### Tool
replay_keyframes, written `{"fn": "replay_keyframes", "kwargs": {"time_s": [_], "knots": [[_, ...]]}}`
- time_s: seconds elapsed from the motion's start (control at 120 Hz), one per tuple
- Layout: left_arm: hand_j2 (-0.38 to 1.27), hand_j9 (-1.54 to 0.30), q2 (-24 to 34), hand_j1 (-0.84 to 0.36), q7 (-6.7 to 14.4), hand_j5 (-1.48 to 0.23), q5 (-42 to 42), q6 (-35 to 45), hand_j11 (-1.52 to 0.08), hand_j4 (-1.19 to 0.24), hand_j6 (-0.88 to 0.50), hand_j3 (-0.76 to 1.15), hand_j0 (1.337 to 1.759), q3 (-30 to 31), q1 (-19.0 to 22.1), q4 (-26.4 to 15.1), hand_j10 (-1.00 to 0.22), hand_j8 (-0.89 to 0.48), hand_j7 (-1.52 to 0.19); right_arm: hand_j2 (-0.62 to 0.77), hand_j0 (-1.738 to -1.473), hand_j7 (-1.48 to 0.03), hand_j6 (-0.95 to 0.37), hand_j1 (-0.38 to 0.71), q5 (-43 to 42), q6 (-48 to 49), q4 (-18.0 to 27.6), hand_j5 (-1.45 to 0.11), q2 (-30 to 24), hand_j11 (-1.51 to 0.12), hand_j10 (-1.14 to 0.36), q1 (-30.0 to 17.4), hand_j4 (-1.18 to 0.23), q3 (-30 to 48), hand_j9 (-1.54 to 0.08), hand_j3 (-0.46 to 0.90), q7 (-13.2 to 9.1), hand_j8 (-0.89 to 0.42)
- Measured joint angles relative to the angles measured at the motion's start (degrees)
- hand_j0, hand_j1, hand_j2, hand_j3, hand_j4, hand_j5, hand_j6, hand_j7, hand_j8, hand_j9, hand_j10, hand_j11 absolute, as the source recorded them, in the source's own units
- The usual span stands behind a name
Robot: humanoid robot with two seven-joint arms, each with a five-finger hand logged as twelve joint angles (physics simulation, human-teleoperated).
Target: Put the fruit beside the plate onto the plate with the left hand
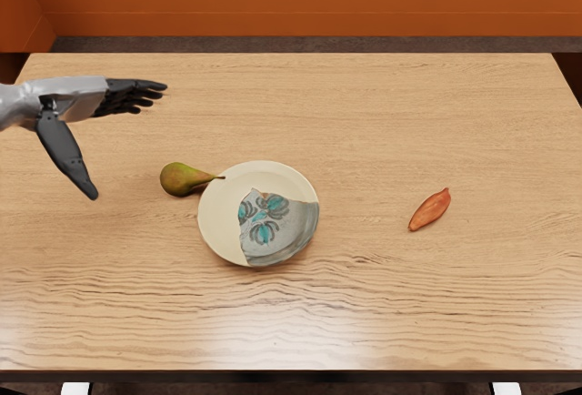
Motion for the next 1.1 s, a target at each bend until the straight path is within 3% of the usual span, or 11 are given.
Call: {"fn": "replay_keyframes", "kwargs": {"time_s": [0.183,0.25,0.317,0.425,0.483,0.542,0.717,1.1], "knots": [[0.01,-0.03,0.3,0.33,0.3,-0.03,0.0,0.0,-0.03,-0.03,-0.03,0.0,1.658,0.0,-0.1,0.0,-0.03,-0.03,-0.03,0.0,-1.658,0.0,0.0,-0.35,0.0,0.0,0.0,0.0,0.0,0.0,0.0,0.1,0.0,0.0,0.0,0.0,0.0,0.0],[0.01,-0.03,-0.2,0.33,1.9,-0.03,0.1,0.0,-0.03,-0.03,-0.03,0.0,1.658,0.0,-0.3,0.0,-0.03,-0.03,-0.03,0.0,-1.658,0.0,0.0,-0.35,0.0,0.0,0.0,0.0,0.0,0.0,0.0,0.1,0.0,0.0,0.0,0.0,0.0,0.0],[0.01,-0.03,-3.0,0.33,6.3,-0.03,0.3,0.0,-0.03,-0.03,-0.03,0.0,1.658,-0.2,-1.0,0.0,-0.02,-0.03,-0.03,0.0,-1.658,0.0,0.0,-0.35,0.0,0.0,0.0,0.0,0.0,0.0,0.0,0.1,0.0,0.0,0.0,0.0,0.0,0.0],[0.01,-0.03,-7.3,0.33,16.1,-0.03,3.2,0.0,-0.03,-0.03,-0.03,0.0,1.658,-0.5,-3.4,-0.2,-0.02,-0.03,-0.03,0.0,-1.658,0.0,0.0,-0.35,0.0,0.0,0.0,0.0,0.0,0.0,0.0,0.1,0.0,0.0,0.0,0.0,0.0,0.0],[0.01,-0.03,-7.8,0.33,19.4,-0.03,7.1,1.1,-0.03,-0.03,-0.03,0.0,1.658,-0.3,-3.2,-1.0,-0.02,-0.03,-0.03,0.0,-1.658,0.0,0.0,-0.35,0.0,0.0,0.0,0.0,0.0,0.0,0.0,0.1,0.0,0.0,0.0,0.0,0.0,0.0],[0.01,-0.03,-8.0,0.33,21.4,-0.03,11.4,4.6,-0.03,-0.03,-0.03,0.0,1.658,-0.1,-3.0,-2.5,-0.02,-0.03,-0.03,0.0,-1.658,0.0,0.0,-0.35,0.0,0.0,0.0,0.0,0.0,0.0,0.0,0.1,0.0,0.0,0.0,0.0,0.0,0.0],[0.01,-0.03,-11.1,0.33,23.3,-0.03,18.8,11.6,-0.03,-0.03,-0.03,0.0,1.658,0.5,-3.0,-5.1,-0.03,-0.03,-0.03,0.0,-1.658,0.0,0.0,-0.35,0.0,0.0,0.0,0.0,0.0,0.0,0.0,0.1,0.0,0.0,0.0,0.0,0.0,0.0],[0.01,-0.03,-16.2,0.32,23.7,-0.03,21.3,13.3,-0.03,-0.03,-0.03,0.0,1.658,2.5,-2.6,-5.8,-0.03,-0.03,-0.03,0.0,-1.658,0.0,0.0,-0.35,0.0,0.0,0.0,0.0,0.0,0.0,0.0,0.1,0.0,0.0,0.0,0.0,0.0,0.0]]}}
